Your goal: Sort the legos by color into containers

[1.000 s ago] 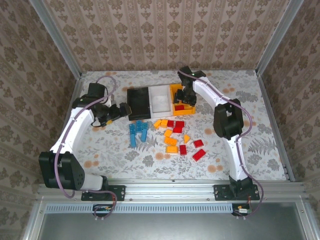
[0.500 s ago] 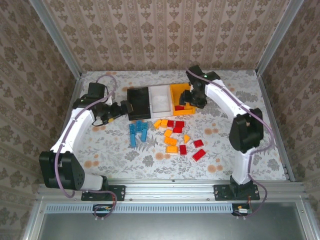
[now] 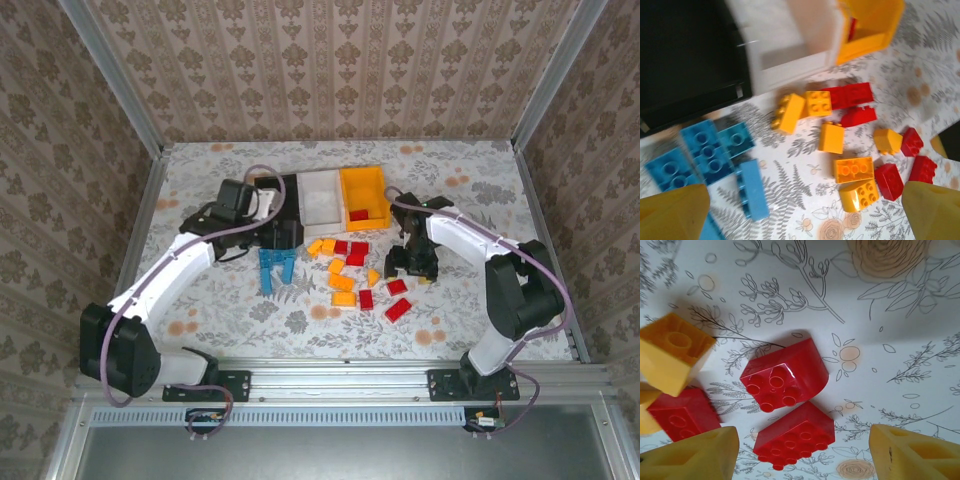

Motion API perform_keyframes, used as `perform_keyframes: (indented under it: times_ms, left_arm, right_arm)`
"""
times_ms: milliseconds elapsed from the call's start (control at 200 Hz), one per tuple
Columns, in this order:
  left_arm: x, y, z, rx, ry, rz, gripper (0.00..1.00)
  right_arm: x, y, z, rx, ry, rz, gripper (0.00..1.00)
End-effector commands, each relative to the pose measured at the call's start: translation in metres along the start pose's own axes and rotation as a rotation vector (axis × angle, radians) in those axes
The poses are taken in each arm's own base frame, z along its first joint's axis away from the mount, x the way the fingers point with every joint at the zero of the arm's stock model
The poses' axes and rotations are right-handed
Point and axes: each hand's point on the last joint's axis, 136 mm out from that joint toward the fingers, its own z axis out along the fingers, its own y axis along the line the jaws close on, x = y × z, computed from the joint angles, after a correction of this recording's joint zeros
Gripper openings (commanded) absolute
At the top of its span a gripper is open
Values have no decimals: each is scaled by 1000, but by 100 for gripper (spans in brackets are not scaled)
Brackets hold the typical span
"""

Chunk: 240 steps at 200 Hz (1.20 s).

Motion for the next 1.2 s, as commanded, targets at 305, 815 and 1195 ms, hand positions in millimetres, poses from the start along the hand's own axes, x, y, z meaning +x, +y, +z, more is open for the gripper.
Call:
perform_keyframes:
  times_ms: [305,815,1195]
  left_arm:
    - [1,-12,-3,-1,-66,100,100]
    - [16,7,-15,-97,-56,80,100]
    - [12,13,-18,-109,-70,72,100]
  right_arm:
    - [-3,9,29,14,24,-68,69]
    - [-5,6,54,70,75,-85,68]
    - [-16,7,57,144,73,-138,62]
